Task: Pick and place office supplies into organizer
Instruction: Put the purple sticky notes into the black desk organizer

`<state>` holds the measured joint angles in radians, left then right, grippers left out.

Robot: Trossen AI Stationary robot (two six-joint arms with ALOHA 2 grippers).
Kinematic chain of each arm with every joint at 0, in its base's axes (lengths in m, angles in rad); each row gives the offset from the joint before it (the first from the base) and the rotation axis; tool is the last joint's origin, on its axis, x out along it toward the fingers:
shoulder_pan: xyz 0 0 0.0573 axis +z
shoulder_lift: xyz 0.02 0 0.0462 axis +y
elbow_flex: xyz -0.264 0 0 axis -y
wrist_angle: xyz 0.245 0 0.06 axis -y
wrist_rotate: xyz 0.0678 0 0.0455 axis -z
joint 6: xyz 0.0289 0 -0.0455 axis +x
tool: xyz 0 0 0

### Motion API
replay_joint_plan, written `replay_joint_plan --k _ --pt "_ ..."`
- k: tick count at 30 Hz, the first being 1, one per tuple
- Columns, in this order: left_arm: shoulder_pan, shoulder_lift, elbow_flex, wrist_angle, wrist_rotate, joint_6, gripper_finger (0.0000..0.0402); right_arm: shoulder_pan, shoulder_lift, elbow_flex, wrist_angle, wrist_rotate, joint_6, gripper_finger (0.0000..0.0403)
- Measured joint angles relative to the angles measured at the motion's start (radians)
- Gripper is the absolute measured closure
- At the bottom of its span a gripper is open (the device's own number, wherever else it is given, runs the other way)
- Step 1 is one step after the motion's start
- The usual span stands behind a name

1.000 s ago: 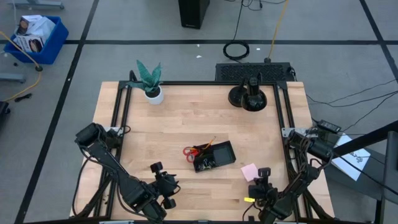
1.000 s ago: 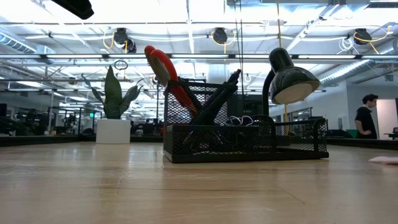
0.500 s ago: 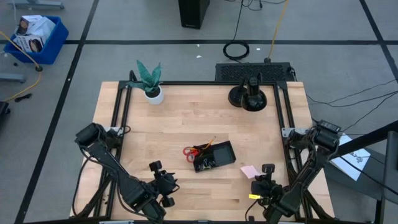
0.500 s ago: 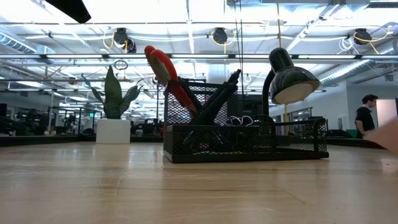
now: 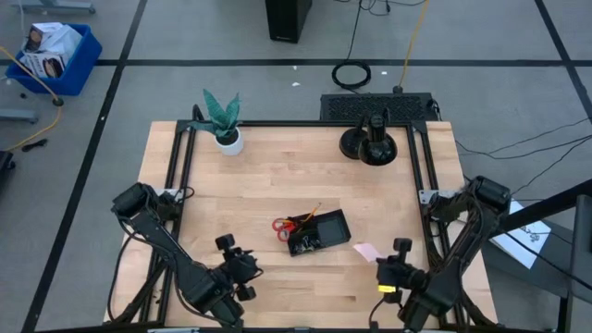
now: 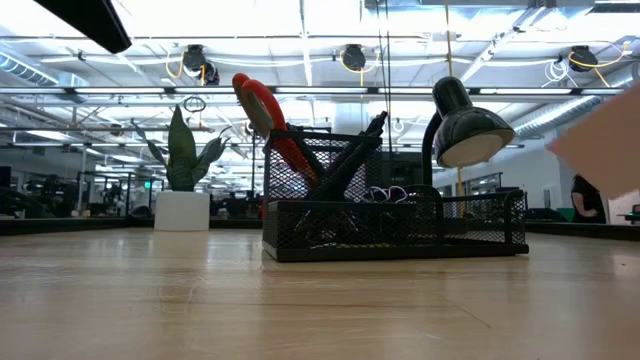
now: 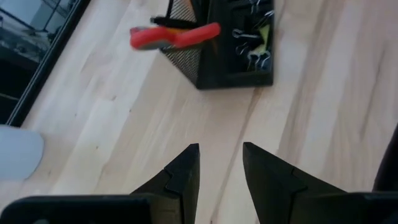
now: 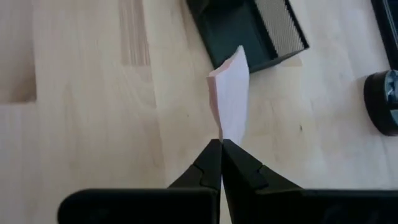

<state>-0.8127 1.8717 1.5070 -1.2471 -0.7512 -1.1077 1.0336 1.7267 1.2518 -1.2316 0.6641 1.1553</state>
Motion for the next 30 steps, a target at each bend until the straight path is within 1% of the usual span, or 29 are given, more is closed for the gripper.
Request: replay_joint_plan --k 8,13,16,24,30 --pt "-0.001 0.000 0.000 -0.074 0.026 -0.058 0.0275 0.000 -0.070 0.000 0.005 0.111 0.013 0.0403" --pt "-0.001 0.000 0.000 -0.083 0.026 -0.059 0.0275 -0.009 -0.111 0.000 0.031 0.174 -0.046 0.0403" --pt "-0.001 0.000 0.000 -0.084 0.026 -0.058 0.0275 -0.044 -0.125 0.000 0.071 0.178 -0.140 0.0403" --pt "-0.001 0.000 0.000 -0.085 0.026 -0.061 0.0275 -0.201 -0.127 0.000 0.235 0.172 -0.519 0.0403" --pt "-0.001 0.000 0.000 -0.085 0.026 -0.057 0.0275 -0.284 -0.127 0.000 0.235 0.141 -0.658 0.0403"
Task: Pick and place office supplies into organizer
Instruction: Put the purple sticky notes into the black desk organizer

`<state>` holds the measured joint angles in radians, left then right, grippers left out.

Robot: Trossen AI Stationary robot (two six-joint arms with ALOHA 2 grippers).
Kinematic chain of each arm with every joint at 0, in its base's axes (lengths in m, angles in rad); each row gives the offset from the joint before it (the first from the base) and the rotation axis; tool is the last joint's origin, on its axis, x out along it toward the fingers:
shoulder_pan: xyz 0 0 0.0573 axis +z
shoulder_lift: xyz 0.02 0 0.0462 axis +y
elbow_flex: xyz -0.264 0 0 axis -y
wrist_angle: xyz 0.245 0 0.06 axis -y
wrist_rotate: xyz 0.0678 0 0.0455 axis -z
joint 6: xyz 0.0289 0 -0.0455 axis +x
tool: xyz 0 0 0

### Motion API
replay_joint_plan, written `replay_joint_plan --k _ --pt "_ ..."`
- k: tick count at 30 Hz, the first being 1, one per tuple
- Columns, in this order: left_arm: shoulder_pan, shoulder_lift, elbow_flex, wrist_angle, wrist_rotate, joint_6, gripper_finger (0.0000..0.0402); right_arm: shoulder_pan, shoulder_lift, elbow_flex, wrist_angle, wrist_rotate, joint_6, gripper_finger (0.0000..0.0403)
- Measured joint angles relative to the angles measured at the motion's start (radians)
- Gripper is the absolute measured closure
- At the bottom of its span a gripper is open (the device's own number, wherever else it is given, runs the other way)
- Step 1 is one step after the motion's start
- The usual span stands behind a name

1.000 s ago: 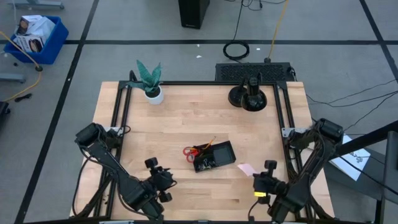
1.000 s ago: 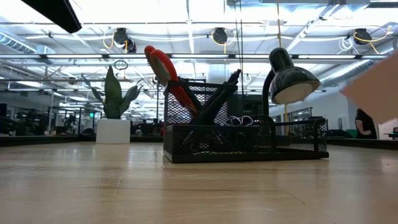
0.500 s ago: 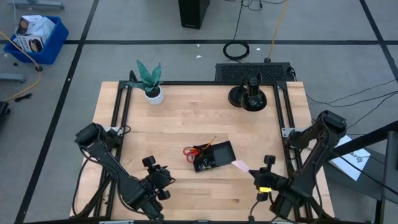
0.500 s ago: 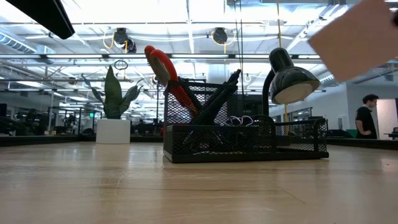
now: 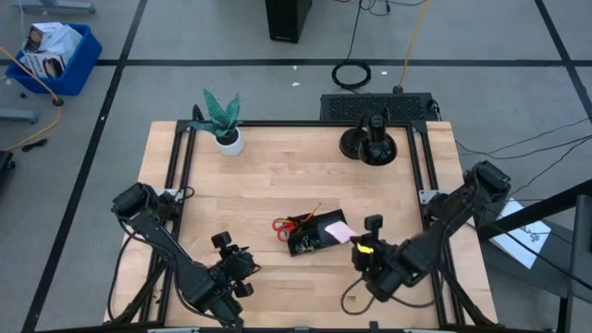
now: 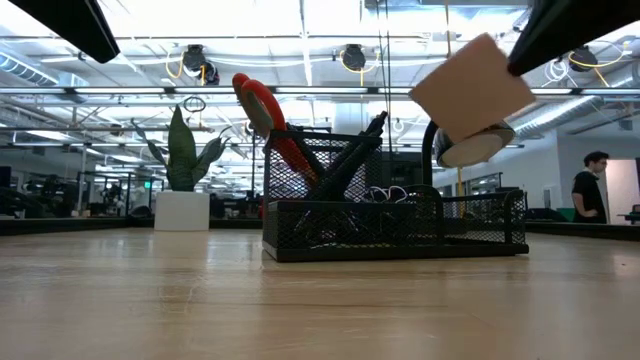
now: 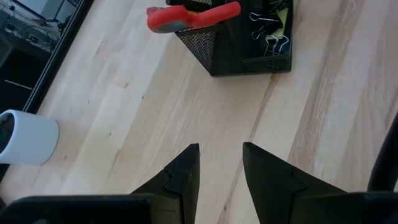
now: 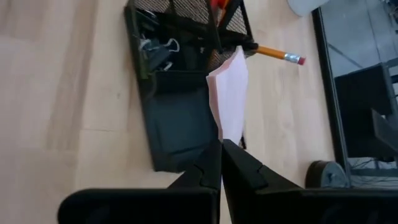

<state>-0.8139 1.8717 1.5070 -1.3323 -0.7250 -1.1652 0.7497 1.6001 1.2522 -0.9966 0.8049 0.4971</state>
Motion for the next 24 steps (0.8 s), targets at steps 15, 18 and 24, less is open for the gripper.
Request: replay_joint_plan --k 15,18,24 --pt "0.000 0.000 0.000 -0.002 -0.002 0.007 0.0275 -0.087 0.000 0.000 0.006 -0.130 -0.106 0.0403" --pt "0.000 0.000 0.000 -0.002 -0.005 0.008 0.0275 -0.101 0.001 -0.007 0.051 -0.131 -0.150 0.0403" --pt "0.000 0.000 0.000 -0.004 -0.006 0.008 0.0275 -0.140 0.001 -0.058 0.133 -0.159 -0.221 0.0403"
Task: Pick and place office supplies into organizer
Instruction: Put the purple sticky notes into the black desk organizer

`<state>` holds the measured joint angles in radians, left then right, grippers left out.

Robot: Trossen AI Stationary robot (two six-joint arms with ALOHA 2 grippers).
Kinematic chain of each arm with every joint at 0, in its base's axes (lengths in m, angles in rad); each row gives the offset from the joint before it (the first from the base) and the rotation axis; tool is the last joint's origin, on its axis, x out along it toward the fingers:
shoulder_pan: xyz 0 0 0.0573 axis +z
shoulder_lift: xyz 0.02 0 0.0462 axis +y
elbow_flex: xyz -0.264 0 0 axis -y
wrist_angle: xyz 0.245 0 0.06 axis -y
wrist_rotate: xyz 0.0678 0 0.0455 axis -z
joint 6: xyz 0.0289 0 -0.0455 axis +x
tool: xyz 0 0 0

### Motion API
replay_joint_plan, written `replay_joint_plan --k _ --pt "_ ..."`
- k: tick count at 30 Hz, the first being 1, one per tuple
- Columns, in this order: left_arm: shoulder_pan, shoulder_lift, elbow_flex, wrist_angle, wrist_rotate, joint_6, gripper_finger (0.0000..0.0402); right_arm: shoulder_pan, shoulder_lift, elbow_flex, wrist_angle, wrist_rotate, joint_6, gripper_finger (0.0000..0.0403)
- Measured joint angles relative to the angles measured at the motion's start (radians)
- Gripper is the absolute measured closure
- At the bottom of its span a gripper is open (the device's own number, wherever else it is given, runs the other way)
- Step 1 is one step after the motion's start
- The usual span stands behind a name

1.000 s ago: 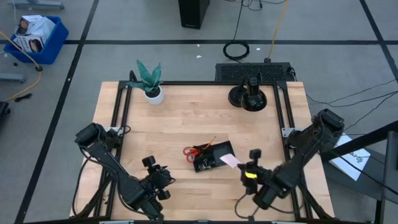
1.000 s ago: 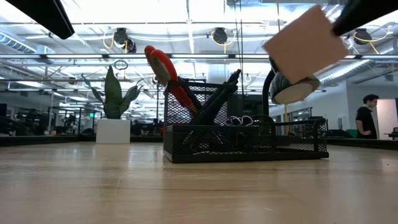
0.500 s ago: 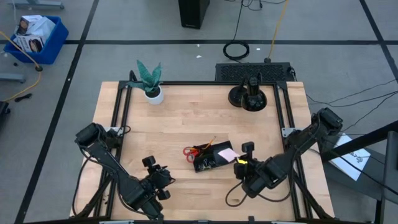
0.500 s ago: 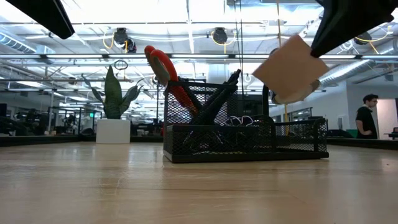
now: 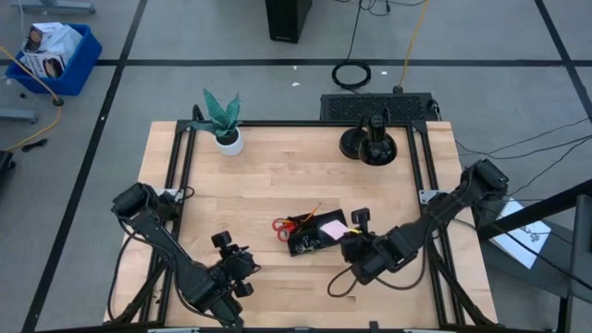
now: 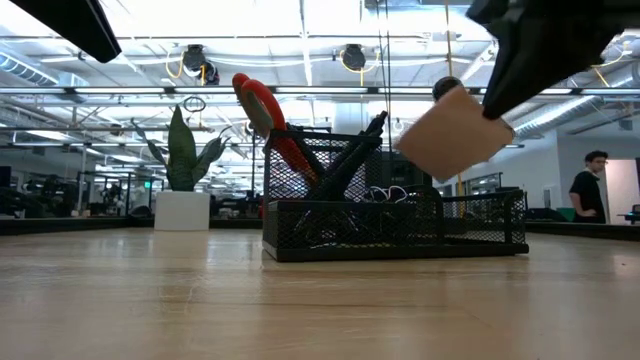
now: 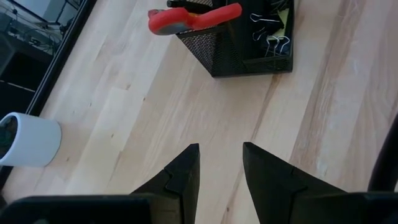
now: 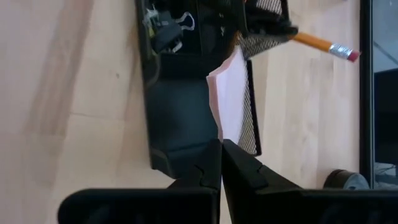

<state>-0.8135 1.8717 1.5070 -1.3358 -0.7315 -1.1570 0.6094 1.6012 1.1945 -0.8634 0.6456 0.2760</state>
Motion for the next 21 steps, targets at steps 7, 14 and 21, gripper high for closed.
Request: replay_joint_plan --k 7,14,21 --pt "0.001 0.000 0.000 -0.024 -0.001 -0.005 0.0275 -0.026 0.000 -0.057 0.056 0.002 -0.038 0.0403" --pt "0.001 0.000 0.000 -0.026 -0.002 -0.009 0.0275 -0.035 0.000 -0.077 0.107 0.003 -0.079 0.0403" --pt "0.001 0.000 0.000 -0.025 -0.002 -0.012 0.0275 -0.069 0.000 -0.078 0.104 -0.020 -0.097 0.0403"
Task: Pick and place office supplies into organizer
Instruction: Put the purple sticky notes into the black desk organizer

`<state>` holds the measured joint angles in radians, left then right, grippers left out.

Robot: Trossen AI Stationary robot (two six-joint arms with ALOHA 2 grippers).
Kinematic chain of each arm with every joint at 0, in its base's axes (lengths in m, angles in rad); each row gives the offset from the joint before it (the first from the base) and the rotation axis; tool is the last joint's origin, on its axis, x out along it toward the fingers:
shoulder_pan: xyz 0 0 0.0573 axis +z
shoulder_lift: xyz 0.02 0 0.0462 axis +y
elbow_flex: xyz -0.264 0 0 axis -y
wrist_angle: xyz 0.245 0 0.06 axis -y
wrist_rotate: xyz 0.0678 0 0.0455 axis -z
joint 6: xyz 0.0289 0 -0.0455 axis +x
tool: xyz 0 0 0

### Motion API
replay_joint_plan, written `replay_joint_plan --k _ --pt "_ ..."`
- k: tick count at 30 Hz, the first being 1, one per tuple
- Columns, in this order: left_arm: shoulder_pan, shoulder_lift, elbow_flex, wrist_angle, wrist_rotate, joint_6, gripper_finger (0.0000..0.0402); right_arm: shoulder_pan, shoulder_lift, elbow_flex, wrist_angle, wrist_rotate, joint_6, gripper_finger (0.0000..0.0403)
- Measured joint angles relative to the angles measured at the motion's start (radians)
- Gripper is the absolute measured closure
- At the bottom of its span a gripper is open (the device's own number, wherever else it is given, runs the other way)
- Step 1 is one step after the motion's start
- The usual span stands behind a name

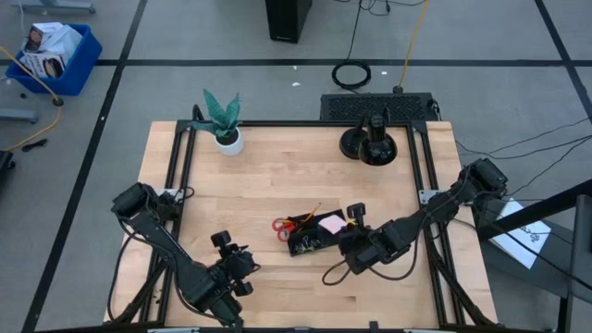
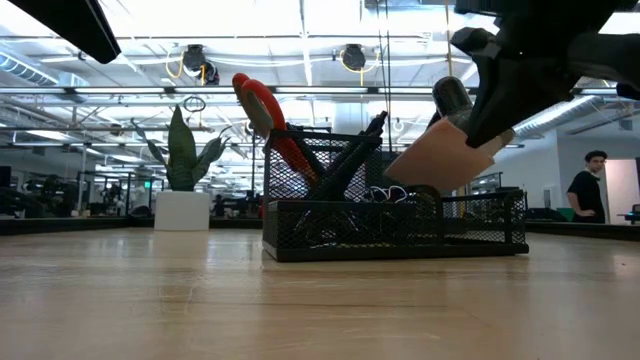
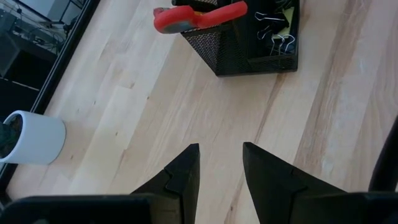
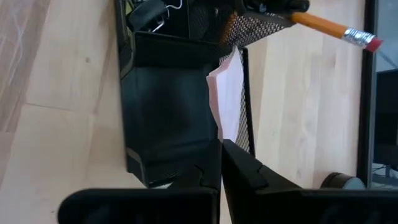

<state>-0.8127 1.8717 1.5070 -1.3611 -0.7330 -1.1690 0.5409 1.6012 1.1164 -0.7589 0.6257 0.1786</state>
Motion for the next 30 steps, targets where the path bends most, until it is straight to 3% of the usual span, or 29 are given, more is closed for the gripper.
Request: replay_joint_plan --k 30 --pt "0.001 0.000 0.000 0.002 -0.001 -0.008 0.0275 -0.030 0.086 0.000 0.025 -0.027 0.011 0.0403"
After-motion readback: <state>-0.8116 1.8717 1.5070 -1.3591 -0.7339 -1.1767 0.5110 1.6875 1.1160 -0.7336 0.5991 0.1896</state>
